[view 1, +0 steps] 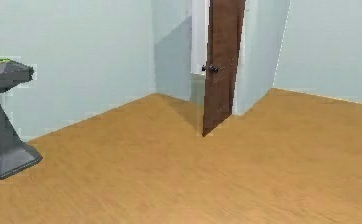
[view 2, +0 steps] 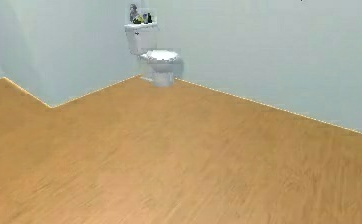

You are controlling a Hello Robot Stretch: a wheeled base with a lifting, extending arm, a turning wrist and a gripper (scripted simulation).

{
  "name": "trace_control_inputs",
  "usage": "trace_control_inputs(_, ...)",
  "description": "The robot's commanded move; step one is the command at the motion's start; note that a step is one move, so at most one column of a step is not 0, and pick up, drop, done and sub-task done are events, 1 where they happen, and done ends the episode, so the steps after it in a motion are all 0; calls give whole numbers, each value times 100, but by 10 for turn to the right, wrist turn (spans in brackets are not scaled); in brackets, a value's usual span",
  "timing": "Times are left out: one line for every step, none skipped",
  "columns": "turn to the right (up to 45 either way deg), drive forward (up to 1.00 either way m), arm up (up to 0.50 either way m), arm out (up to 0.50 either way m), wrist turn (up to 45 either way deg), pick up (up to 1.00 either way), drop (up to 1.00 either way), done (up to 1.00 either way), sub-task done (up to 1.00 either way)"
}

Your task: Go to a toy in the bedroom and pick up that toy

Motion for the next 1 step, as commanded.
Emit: trace_control_inputs(0,100,0,0,0,0,0,0,0)
